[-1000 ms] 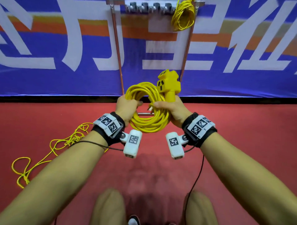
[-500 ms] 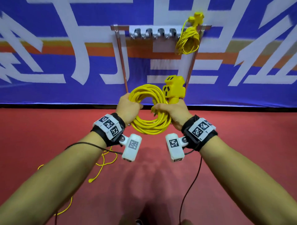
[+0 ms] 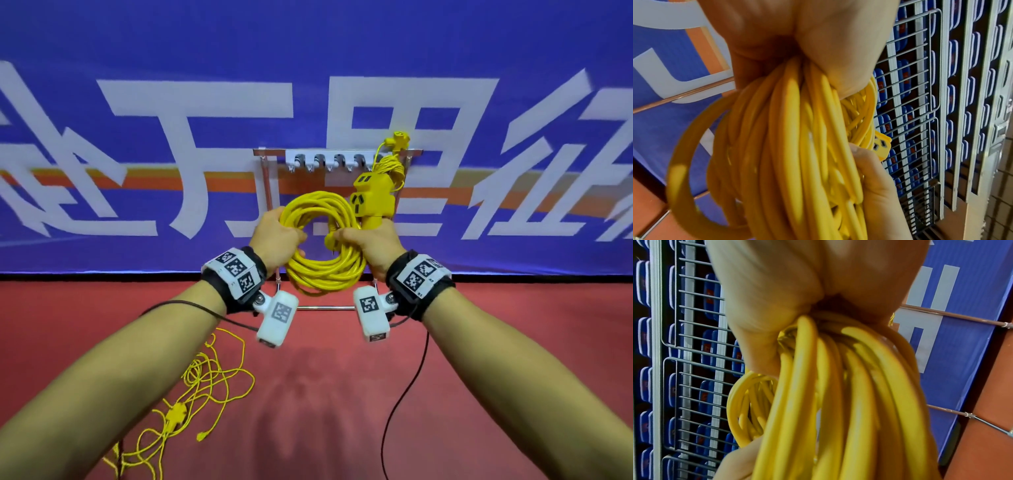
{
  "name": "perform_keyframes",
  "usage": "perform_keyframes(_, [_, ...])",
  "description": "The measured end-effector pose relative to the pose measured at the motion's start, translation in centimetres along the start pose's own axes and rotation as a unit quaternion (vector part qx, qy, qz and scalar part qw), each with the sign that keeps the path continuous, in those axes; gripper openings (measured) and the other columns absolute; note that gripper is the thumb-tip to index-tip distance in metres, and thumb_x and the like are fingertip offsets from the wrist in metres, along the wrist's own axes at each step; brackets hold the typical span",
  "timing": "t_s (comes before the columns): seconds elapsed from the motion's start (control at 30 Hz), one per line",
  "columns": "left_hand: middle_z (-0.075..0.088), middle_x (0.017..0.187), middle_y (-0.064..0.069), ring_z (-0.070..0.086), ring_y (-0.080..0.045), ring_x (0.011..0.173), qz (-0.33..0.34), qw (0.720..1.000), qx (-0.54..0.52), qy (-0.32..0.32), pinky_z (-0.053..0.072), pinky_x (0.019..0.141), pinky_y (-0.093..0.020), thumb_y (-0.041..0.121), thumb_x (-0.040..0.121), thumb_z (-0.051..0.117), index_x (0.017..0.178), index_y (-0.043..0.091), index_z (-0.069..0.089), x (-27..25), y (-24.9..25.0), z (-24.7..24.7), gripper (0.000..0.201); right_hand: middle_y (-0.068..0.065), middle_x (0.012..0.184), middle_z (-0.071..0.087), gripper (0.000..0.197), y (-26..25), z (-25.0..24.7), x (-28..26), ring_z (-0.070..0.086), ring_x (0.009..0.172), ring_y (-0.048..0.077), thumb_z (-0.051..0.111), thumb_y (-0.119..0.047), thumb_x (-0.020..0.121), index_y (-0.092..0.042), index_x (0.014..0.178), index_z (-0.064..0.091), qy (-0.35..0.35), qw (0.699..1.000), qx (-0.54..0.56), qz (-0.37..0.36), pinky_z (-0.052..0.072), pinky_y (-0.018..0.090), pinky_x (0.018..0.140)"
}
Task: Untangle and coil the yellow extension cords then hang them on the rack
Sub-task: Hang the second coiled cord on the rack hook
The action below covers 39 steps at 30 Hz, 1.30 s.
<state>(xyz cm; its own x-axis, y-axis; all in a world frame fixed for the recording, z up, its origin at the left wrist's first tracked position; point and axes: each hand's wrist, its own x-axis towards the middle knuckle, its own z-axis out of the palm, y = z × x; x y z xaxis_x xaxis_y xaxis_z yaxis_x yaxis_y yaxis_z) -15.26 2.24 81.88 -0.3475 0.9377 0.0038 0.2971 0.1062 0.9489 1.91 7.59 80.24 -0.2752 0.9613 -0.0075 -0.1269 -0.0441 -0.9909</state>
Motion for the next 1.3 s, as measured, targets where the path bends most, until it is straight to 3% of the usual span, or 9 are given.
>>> perform_keyframes(0.2, [0.062, 0.073, -0.014, 0.062, -0.021, 0.048, 0.016, 1.000, 0.008, -0.013, 0.052, 0.052, -0.034, -0.006, 0.079, 0.065, 0.099, 0.001, 0.062, 1.8, -0.4, -2.0, 0.021, 0.029, 0.092, 0.071, 0.044, 0.4, 2.0, 1.0, 0.069, 0.089, 0.049, 0.088, -0.018, 0.049, 0.000, 0.086, 0.072, 0.027, 0.999, 0.010, -0.017, 0.055, 0.062, 0.084])
perform_keyframes(0.33, [0.063, 0.079, -0.015, 0.066, -0.028, 0.062, 0.012, 0.999, -0.010, -0.049, 0.056, 0.063, -0.047, 0.004, 0.075, 0.072, 0.102, 0.002, 0.062, 3.6, -0.4, -2.5, 0.029, 0.024, 0.089, 0.073, 0.031, 0.5, 2.1, 2.6, 0.070, 0.086, 0.044, 0.084, -0.008, 0.052, -0.004, 0.081, 0.073, 0.036, 0.999, 0.022, -0.028, 0.056, 0.061, 0.085])
perform_keyframes(0.5, [0.061, 0.079, -0.020, 0.065, -0.037, 0.080, -0.018, 0.992, -0.041, -0.122, 0.055, 0.074, -0.049, 0.008, 0.077, 0.076, 0.111, -0.005, 0.059, 7.3, -0.6, -2.8, 0.040, 0.022, 0.085, 0.072, 0.025, 1.2, 1.3, 6.4, 0.070, 0.082, 0.042, 0.080, -0.003, 0.058, -0.003, 0.082, 0.072, 0.036, 0.998, 0.033, -0.038, 0.057, 0.058, 0.083])
perform_keyframes(0.6, [0.061, 0.076, -0.015, 0.066, -0.041, 0.087, -0.050, 0.984, -0.066, -0.157, 0.059, 0.075, -0.045, 0.007, 0.083, 0.072, 0.104, 0.009, 0.059, 10.6, -0.9, -2.5, 0.025, 0.021, 0.085, 0.073, 0.022, 2.1, 0.8, 9.9, 0.070, 0.081, 0.041, 0.079, 0.005, 0.063, -0.002, 0.082, 0.071, 0.024, 0.998, 0.026, -0.051, 0.058, 0.053, 0.080])
perform_keyframes(0.7, [0.065, 0.094, -0.015, 0.066, -0.035, 0.088, -0.077, 0.979, -0.062, -0.176, 0.055, 0.086, -0.050, 0.018, 0.068, 0.074, 0.122, 0.028, 0.056, 15.0, -1.9, -1.9, 0.058, 0.023, 0.091, 0.073, 0.031, 3.7, -0.1, 15.0, 0.070, 0.084, 0.045, 0.083, -0.002, 0.060, 0.003, 0.088, 0.071, 0.003, 0.998, -0.010, -0.066, 0.057, 0.059, 0.082])
perform_keyframes(0.87, [0.060, 0.092, -0.014, 0.061, -0.029, 0.085, -0.094, 0.979, -0.019, -0.182, 0.048, 0.074, -0.040, 0.016, 0.064, 0.069, 0.122, 0.022, 0.056, 23.0, -2.9, 0.2, 0.059, 0.022, 0.092, 0.073, 0.040, 6.1, -1.5, 25.1, 0.069, 0.089, 0.046, 0.088, -0.009, 0.055, 0.001, 0.090, 0.070, -0.039, 0.995, -0.058, -0.066, 0.058, 0.058, 0.079])
perform_keyframes(1.0, [0.061, 0.088, -0.021, 0.063, -0.032, 0.077, -0.084, 0.984, 0.031, -0.154, 0.048, 0.071, -0.042, 0.010, 0.062, 0.069, 0.105, 0.015, 0.052, 29.7, -3.0, 1.7, 0.047, 0.006, 0.082, 0.073, 0.027, 6.0, -2.2, 31.6, 0.070, 0.073, 0.014, 0.084, 0.008, 0.066, -0.004, 0.086, 0.071, -0.059, 0.992, -0.093, -0.068, 0.058, 0.027, 0.070])
perform_keyframes(1.13, [0.058, 0.079, -0.013, 0.057, -0.022, 0.068, -0.068, 0.983, 0.119, -0.125, 0.046, 0.063, -0.034, -0.004, 0.075, 0.070, 0.100, 0.013, 0.050, 36.1, -3.7, 2.4, 0.035, 0.010, 0.084, 0.074, 0.026, 6.2, -2.1, 37.6, 0.070, 0.072, 0.014, 0.082, 0.010, 0.069, -0.007, 0.085, 0.071, -0.098, 0.986, -0.117, -0.066, 0.057, 0.027, 0.071])
perform_keyframes(1.3, [0.060, 0.078, -0.008, 0.057, -0.020, 0.068, -0.076, 0.976, 0.146, -0.146, 0.047, 0.063, -0.032, 0.012, 0.068, 0.081, 0.109, 0.009, 0.052, 42.5, -5.1, 2.3, 0.050, 0.012, 0.087, 0.073, 0.031, 6.7, -1.5, 44.6, 0.067, 0.075, 0.014, 0.083, 0.010, 0.066, -0.009, 0.086, 0.069, -0.142, 0.970, -0.178, -0.084, 0.057, 0.029, 0.075])
